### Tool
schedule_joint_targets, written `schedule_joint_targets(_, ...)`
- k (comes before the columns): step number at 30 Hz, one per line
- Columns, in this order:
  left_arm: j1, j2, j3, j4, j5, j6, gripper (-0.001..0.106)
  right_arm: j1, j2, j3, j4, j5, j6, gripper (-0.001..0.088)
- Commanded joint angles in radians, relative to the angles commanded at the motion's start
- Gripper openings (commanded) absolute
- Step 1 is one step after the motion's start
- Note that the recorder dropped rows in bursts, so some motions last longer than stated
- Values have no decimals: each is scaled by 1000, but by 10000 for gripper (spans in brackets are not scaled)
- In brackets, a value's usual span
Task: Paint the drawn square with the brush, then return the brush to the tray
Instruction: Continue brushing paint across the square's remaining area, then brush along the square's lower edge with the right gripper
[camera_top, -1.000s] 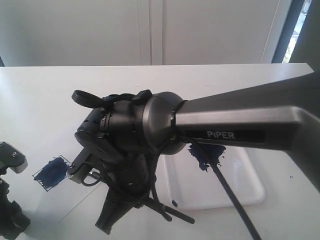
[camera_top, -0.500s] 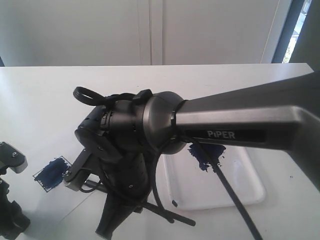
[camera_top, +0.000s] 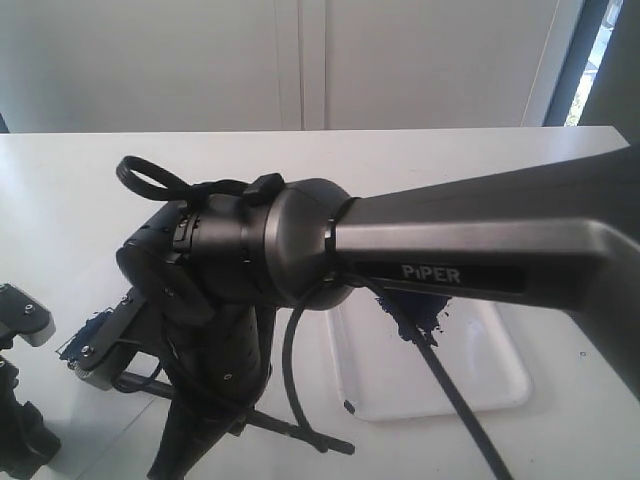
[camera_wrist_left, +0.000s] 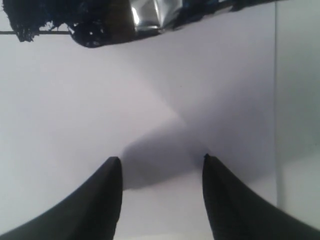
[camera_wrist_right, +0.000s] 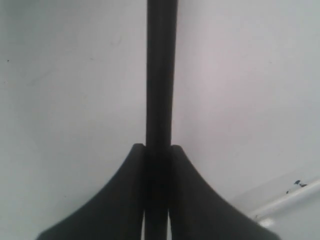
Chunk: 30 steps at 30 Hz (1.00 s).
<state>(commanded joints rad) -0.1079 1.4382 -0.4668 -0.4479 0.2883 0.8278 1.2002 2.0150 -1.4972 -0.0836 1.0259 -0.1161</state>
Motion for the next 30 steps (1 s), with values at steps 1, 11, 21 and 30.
schedule_joint_targets(1,0,0,0,0,0,0,536,0,0,-1,-3,5,0,0)
schedule_joint_targets(11,0,0,0,0,2,-6,536,-5,1,-7,-249,-21,161,0)
schedule_joint_targets(21,0,0,0,0,2,-6,536,-5,79,-63,-315,-42,165,0)
schedule_joint_targets(30,0,0,0,0,2,-6,536,-5,93,-113,-359,-31,171,0)
